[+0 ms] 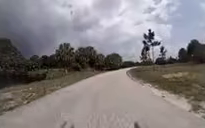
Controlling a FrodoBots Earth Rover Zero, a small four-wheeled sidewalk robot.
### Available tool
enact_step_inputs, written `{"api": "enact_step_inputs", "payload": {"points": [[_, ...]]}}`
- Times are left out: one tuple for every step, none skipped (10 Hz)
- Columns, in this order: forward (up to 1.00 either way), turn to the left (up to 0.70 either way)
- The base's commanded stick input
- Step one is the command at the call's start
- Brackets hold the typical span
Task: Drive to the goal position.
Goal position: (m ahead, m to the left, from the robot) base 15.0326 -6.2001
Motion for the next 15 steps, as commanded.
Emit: {"api": "enact_step_inputs", "payload": {"points": [[0.85,-0.06],[0.85,-0.04],[0.85,-0.04],[0.85,-0.04],[0.85,-0.04],[0.85,-0.04],[0.85,-0.04],[0.85,-0.06],[0.85,-0.28],[0.85,-0.34],[0.85,-0.22],[0.85,0.0],[0.85,0.0],[0.85,0.0],[0.85,0.0]]}}
